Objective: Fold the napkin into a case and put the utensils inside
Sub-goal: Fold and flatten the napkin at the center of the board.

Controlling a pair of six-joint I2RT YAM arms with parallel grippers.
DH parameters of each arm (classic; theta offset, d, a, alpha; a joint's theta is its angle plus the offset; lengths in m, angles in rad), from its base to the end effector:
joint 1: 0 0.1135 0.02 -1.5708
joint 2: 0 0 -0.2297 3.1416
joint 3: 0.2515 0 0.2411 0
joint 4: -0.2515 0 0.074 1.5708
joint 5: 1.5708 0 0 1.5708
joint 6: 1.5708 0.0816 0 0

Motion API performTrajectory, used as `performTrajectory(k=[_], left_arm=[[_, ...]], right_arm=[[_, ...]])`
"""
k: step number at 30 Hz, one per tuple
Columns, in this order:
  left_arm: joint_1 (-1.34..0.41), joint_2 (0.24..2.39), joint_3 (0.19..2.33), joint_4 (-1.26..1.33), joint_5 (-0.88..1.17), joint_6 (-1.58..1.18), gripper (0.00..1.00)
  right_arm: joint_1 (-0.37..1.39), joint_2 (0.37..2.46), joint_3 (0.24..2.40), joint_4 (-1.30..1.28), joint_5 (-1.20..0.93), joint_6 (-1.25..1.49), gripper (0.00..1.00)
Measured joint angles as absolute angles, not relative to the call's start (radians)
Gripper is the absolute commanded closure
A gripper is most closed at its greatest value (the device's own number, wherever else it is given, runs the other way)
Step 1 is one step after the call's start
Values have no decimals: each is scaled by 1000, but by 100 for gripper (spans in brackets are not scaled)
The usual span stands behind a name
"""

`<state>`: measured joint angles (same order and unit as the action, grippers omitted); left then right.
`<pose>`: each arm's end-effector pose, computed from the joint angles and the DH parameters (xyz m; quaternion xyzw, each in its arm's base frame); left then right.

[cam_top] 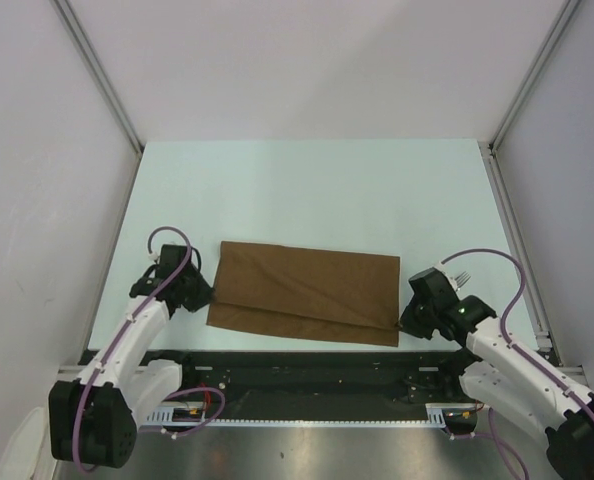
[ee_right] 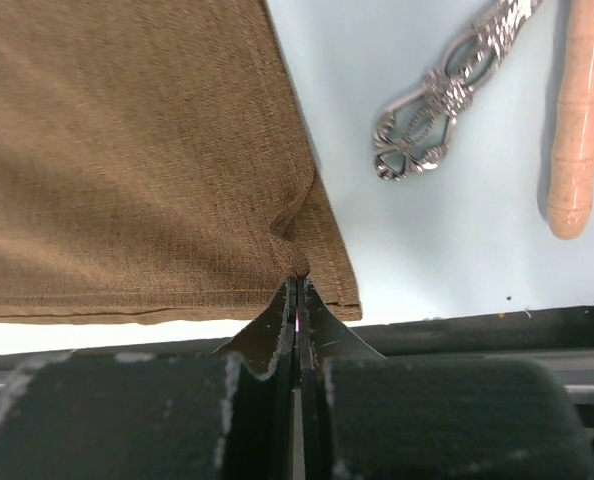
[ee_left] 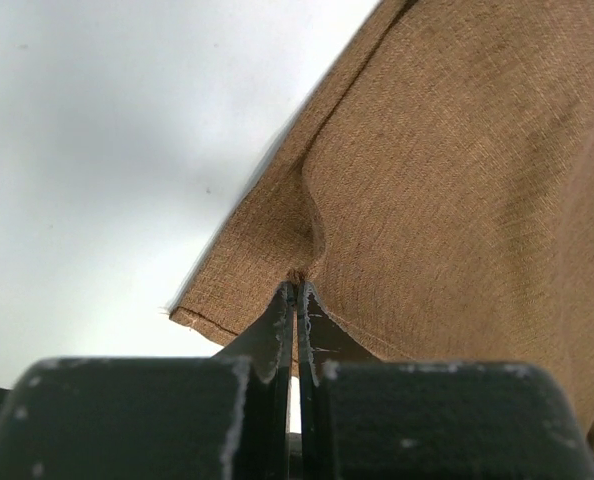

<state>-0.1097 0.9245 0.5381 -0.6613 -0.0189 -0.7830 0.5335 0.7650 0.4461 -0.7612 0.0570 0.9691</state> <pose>0.1973 -0.0202 0.1297 -0.3214 0.9109 -0.1034 0.2372 0.1471 0.0815 0.1192 0.2163 0.9453 0.1455 0.1963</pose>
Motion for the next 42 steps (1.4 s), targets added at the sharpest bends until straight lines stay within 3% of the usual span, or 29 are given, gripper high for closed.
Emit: performTrajectory(k=[42], left_arm=[[-108, 964, 491, -682, -62, -839, 100]], right_arm=[[654, 749, 402, -844, -10, 1092, 100]])
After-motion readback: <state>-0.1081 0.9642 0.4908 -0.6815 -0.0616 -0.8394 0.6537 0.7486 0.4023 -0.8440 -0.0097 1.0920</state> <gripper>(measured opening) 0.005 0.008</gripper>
